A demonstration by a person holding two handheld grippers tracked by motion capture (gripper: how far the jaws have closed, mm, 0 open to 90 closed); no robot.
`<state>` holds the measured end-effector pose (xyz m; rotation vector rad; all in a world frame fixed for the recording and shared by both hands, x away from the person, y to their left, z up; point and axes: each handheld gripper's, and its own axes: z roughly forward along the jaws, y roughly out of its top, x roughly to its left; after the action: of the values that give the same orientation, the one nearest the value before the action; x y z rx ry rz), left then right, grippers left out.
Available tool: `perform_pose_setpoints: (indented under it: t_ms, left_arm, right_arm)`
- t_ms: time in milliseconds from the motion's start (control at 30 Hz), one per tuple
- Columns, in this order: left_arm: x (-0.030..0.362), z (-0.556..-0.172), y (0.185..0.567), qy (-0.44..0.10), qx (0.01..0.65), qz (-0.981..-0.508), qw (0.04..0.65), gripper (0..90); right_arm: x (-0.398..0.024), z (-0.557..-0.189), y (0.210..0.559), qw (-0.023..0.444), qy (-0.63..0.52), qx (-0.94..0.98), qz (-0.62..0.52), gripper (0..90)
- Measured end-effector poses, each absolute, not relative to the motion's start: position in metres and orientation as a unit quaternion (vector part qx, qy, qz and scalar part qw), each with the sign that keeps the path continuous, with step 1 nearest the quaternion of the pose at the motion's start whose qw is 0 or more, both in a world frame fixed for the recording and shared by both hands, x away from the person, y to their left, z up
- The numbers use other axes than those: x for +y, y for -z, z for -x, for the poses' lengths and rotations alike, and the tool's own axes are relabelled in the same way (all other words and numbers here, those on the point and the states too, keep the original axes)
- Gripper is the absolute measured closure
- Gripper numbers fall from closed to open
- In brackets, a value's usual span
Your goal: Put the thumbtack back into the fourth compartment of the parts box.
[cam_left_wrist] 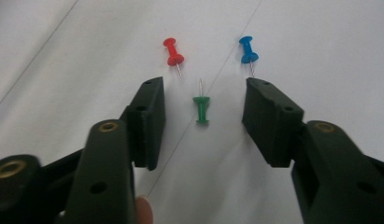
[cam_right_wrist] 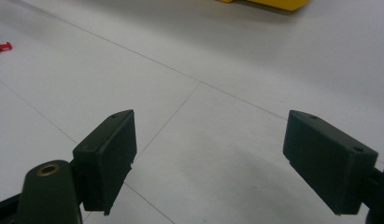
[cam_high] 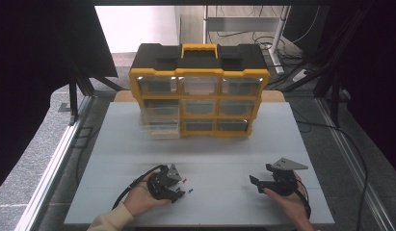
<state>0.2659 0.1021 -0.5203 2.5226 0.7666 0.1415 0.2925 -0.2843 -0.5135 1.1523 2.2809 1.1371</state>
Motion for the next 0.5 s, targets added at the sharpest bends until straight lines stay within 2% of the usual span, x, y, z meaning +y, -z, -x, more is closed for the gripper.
perform_pose_setpoints:
  t_ms: [500]
  left_arm:
    - [0.1024,-0.265,0.5209,-0.05,0.287,-0.921,0.259,81.2]
  right_arm:
    - [-0.2849,-0.292,0.5134,0.171,-0.399,0.803,-0.409,17.8]
